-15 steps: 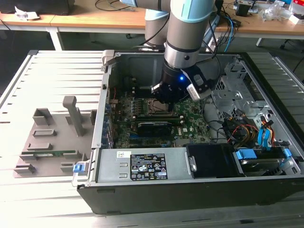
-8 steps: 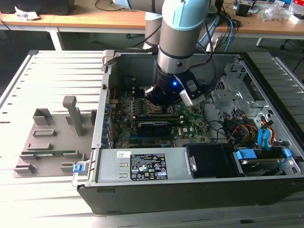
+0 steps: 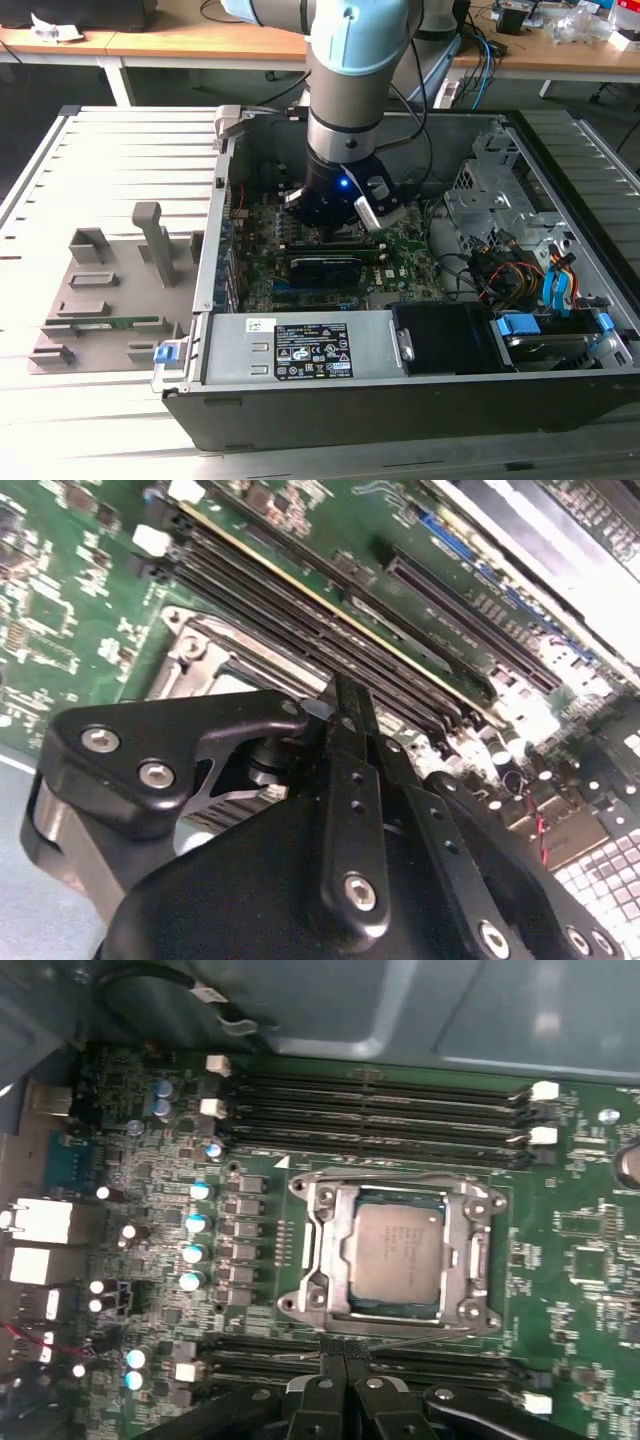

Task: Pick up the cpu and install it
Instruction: 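Install the second cpu locking lever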

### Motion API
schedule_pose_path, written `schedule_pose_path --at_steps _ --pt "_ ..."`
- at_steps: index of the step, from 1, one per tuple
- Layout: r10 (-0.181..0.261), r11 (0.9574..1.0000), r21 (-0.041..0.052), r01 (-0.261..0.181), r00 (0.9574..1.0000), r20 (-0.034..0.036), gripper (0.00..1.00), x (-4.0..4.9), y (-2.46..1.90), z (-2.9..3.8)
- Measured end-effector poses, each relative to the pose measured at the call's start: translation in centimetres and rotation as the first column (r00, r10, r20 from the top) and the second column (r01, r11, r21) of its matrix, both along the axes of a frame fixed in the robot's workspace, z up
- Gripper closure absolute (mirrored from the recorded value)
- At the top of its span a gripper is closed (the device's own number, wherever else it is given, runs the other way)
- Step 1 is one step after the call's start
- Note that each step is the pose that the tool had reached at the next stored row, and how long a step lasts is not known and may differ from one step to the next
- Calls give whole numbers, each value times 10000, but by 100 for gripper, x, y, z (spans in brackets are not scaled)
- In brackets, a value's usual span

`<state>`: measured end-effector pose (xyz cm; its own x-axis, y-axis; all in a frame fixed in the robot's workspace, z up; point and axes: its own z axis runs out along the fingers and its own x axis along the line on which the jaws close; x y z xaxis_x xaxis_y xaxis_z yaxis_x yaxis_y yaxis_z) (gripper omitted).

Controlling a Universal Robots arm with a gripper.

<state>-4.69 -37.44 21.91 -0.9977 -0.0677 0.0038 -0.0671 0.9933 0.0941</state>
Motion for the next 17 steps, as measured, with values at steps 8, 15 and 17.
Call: schedule_pose_path --at_steps 8,15,17 --pt "1 10000 9 -1 10000 1 89 -237 10 -91" --pt "306 9995 13 -306 9995 0 89 -270 104 -126" --pt "459 9989 26 -459 9989 1 89 -270 111 -141"
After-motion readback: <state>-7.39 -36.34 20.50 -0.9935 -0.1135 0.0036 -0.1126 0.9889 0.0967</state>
